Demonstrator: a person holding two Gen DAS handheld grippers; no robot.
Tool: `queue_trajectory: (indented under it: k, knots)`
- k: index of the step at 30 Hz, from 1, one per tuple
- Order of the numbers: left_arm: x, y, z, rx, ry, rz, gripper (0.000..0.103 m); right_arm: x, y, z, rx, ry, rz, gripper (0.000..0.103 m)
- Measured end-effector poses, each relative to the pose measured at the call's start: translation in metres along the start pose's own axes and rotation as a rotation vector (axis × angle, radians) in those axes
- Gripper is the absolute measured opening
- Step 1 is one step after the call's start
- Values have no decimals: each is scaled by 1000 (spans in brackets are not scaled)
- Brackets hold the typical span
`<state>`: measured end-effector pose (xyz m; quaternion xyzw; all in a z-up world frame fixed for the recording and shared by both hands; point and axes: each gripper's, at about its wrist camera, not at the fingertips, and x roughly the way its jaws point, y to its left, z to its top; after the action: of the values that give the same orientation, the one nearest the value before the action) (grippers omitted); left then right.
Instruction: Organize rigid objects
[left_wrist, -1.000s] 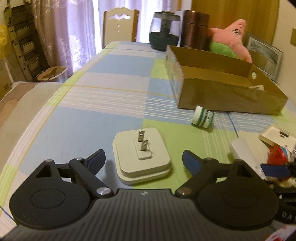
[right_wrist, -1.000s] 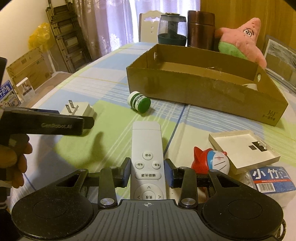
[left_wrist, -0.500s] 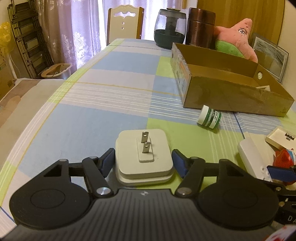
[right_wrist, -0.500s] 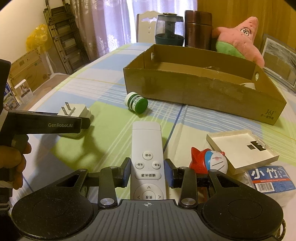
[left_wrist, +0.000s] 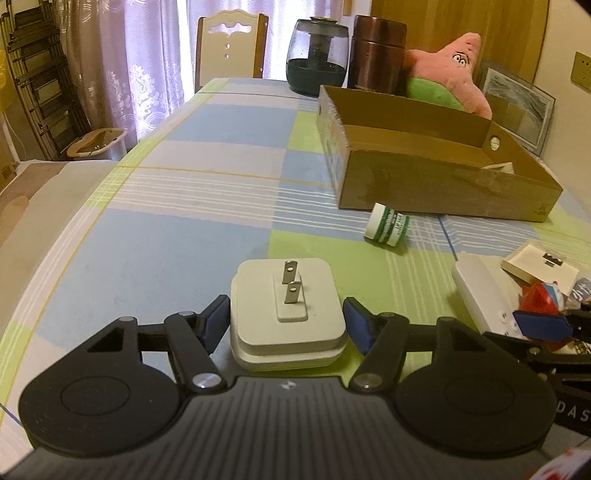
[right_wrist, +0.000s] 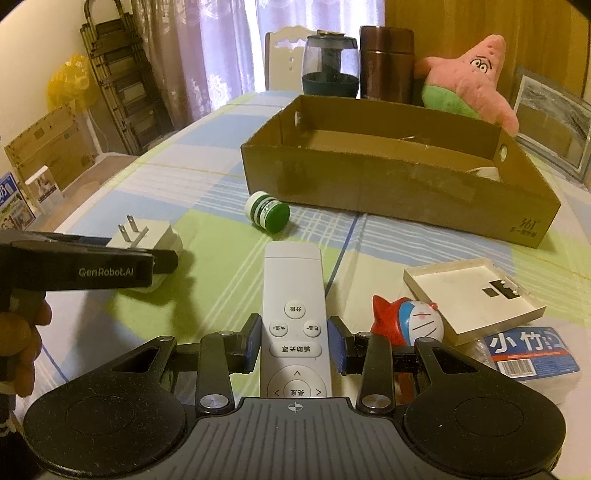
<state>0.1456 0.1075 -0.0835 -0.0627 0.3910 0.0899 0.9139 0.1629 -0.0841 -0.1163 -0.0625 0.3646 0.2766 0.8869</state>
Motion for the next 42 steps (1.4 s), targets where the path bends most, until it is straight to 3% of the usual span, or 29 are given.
queue_trajectory:
  k: [21,42]
  knots:
    - [-43,-36,25,112,-30,-111,62,-56,-12,22,97,-66,-44,35]
    - [-49,-63,65,183,-33,-200,62,-81,-52,73,154,-98,-117,35]
